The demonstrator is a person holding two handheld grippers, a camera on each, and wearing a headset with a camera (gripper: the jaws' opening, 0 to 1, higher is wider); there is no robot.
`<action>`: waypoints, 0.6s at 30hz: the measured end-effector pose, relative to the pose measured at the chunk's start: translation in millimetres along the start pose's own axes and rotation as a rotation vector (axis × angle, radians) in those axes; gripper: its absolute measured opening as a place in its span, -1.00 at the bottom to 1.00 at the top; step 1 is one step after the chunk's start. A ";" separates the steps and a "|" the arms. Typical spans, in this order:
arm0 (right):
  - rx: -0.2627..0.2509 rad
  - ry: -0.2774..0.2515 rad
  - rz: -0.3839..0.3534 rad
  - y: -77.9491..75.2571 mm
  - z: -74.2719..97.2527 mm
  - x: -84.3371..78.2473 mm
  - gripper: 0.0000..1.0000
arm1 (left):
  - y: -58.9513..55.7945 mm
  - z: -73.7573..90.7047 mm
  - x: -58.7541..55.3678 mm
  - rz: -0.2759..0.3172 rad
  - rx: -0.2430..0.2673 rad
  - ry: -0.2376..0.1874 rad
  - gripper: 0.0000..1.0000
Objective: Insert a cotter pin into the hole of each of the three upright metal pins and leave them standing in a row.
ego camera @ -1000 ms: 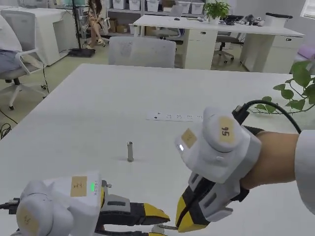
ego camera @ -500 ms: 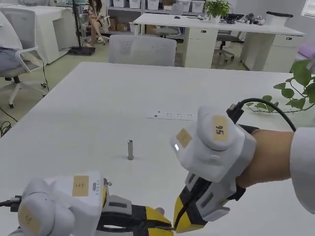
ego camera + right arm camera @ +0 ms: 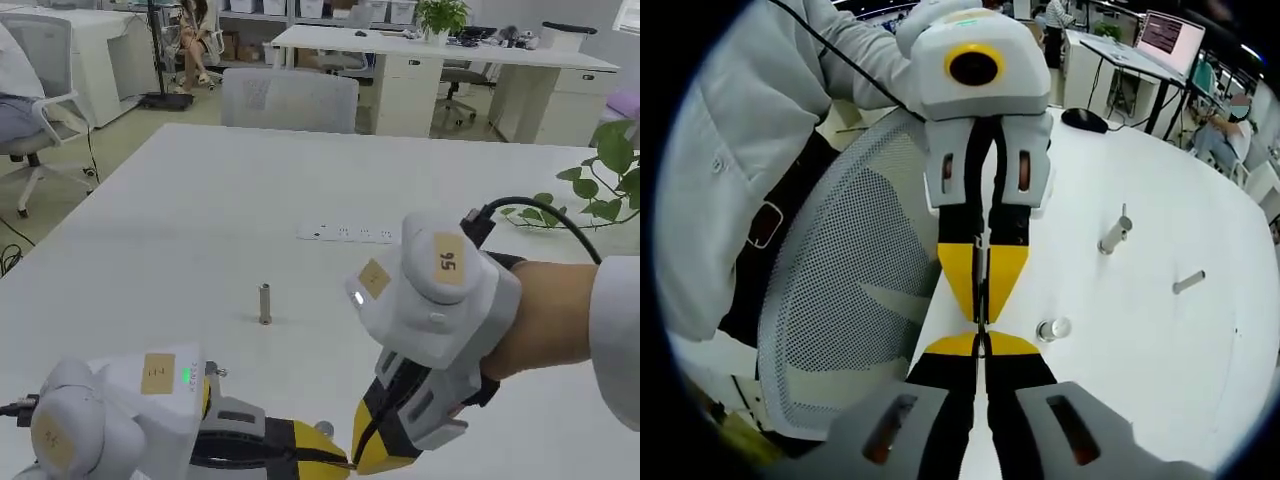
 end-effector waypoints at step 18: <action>-0.001 -0.024 -0.005 -1.0 2.2 0.3 -0.89 | 1.1 2.7 2.2 0.019 -0.010 -0.013 -1.00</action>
Point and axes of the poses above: the centre of the closed fingertips' face, and the gripper's own axes: z roughly backward along the fingers, y roughly to its left, x roughly out of its top, the point moved 6 cm from there along z, roughly backward along the fingers, and after that the axes turned 8 degrees about y, right-handed, at the moved point
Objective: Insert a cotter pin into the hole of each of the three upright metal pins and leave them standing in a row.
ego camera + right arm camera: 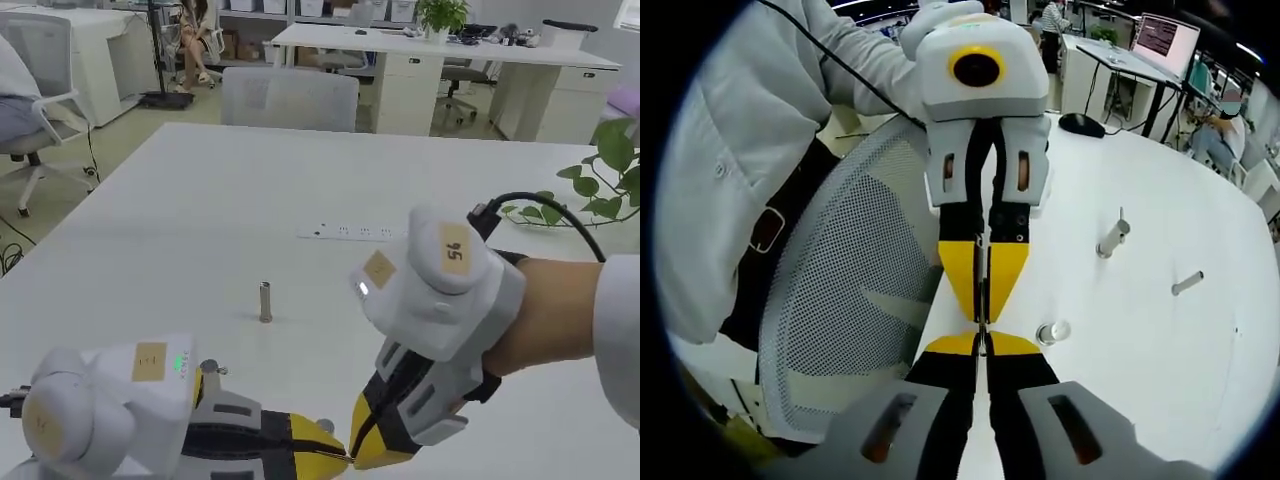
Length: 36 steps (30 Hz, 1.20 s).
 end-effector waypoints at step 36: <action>0.408 -0.165 -0.168 4.3 -1.3 -15.7 -0.68 | -14.4 11.3 11.8 -0.051 -0.139 -0.017 -1.00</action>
Point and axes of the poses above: the centre of the closed fingertips' face, and the gripper's own axes: z roughly backward along the fingers, y roughly to its left, x roughly out of its top, the point moved 6 cm from there along z, roughly backward along the fingers, and after that the axes turned 8 degrees about y, right-handed, at the moved point
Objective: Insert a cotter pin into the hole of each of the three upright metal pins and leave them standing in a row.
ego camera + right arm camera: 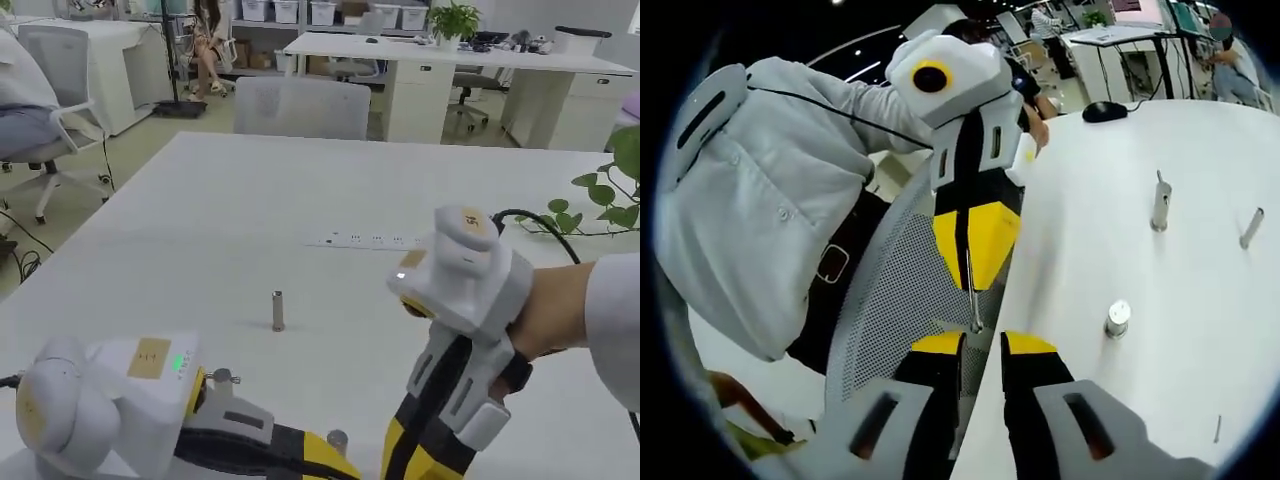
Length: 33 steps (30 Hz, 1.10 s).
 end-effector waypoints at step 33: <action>0.124 -0.022 0.015 12.4 -2.4 4.0 -0.83 | -7.1 -2.5 7.8 -0.053 -0.047 -0.022 -1.00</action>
Point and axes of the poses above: the centre of the closed fingertips' face, and the gripper's own axes: z roughly backward along the fingers, y roughly to its left, x roughly out of its top, the point moved 6 cm from there along z, roughly backward along the fingers, and after that the axes turned 8 degrees about y, right-handed, at the moved point
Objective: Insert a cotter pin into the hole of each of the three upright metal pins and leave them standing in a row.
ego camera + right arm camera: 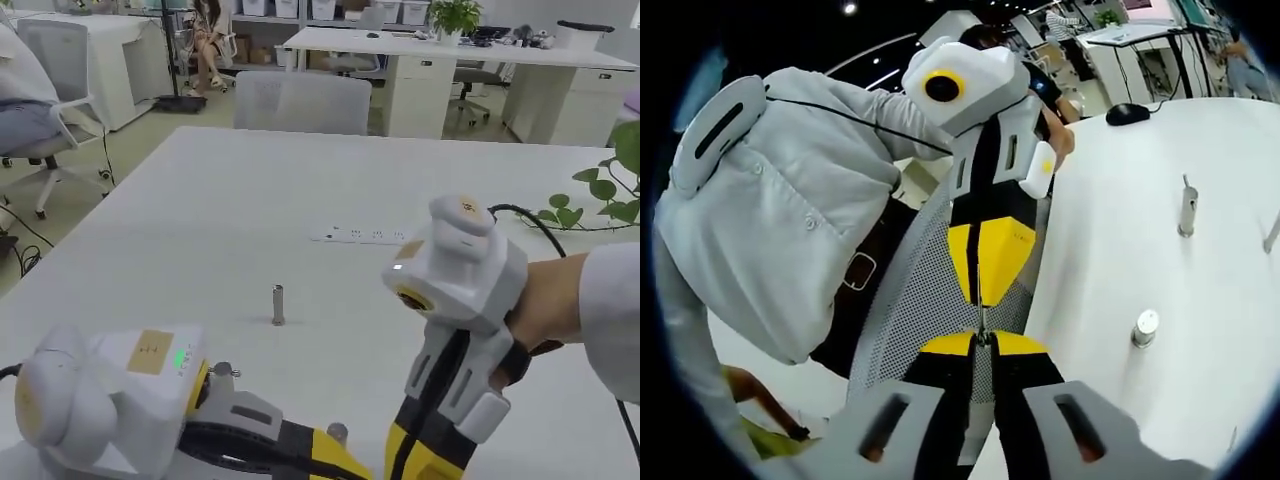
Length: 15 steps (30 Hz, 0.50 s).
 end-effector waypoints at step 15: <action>-0.019 0.013 0.030 0.0 -0.5 0.3 -0.86 | 0.6 -0.3 -2.5 -0.007 0.004 0.022 -1.00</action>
Point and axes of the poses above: the centre of the closed fingertips' face, and the gripper's own axes: z roughly backward along the fingers, y roughly to its left, x roughly out of its top, the point moved 6 cm from there along z, roughly backward along the fingers, and after that the axes turned 8 degrees about y, right-handed, at the moved point
